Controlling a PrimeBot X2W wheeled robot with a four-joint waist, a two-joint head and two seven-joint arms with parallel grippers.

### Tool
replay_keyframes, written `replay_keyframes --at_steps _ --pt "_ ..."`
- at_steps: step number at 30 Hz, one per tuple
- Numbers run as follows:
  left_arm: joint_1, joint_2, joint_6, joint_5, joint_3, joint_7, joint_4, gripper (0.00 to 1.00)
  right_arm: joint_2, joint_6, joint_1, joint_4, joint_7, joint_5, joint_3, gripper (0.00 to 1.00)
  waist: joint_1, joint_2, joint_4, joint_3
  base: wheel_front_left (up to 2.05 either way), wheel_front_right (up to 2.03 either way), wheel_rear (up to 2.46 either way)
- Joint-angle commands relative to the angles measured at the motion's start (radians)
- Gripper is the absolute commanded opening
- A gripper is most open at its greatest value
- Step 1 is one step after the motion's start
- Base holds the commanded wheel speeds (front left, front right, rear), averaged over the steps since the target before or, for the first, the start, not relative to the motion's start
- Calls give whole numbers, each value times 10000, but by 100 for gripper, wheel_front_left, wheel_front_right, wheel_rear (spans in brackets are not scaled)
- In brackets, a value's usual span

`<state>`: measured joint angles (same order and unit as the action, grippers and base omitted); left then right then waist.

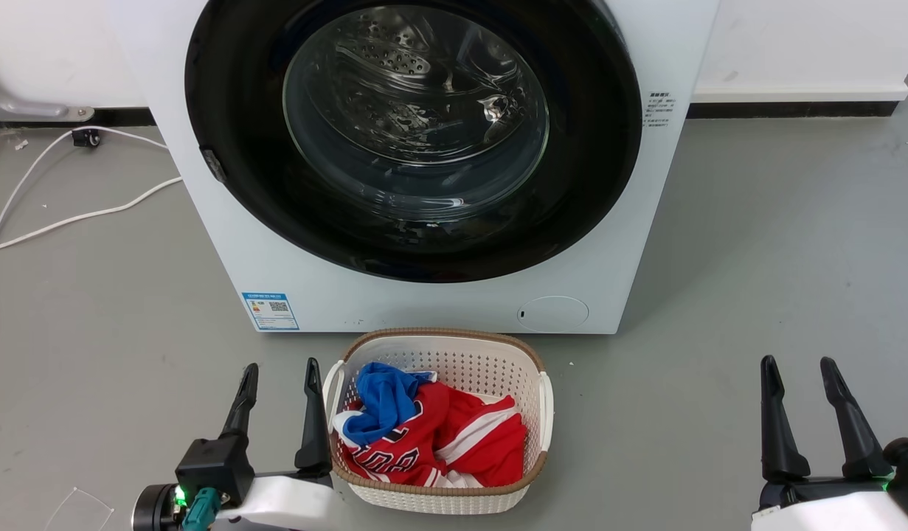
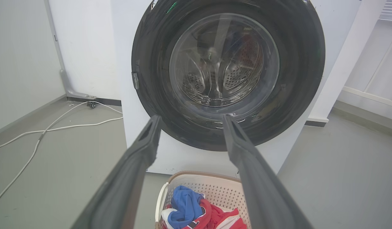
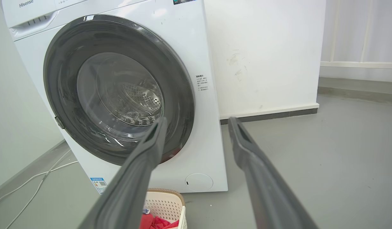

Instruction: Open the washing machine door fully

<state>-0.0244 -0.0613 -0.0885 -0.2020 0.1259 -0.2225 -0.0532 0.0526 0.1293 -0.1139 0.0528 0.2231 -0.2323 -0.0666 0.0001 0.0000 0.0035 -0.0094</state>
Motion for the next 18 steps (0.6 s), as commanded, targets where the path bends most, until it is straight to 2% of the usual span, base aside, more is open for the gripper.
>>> replay_keyframes --at_steps 1,18 --pt "-79 -10 -28 215 16 -82 73 100 -23 23 -119 102 93 218 -14 100 0 0 -1 0 0 0 0" --pt "-216 94 71 1289 -16 -391 43 100 -39 22 -342 195 391 992 15 100 -1 0 22 -5 0 0 0"
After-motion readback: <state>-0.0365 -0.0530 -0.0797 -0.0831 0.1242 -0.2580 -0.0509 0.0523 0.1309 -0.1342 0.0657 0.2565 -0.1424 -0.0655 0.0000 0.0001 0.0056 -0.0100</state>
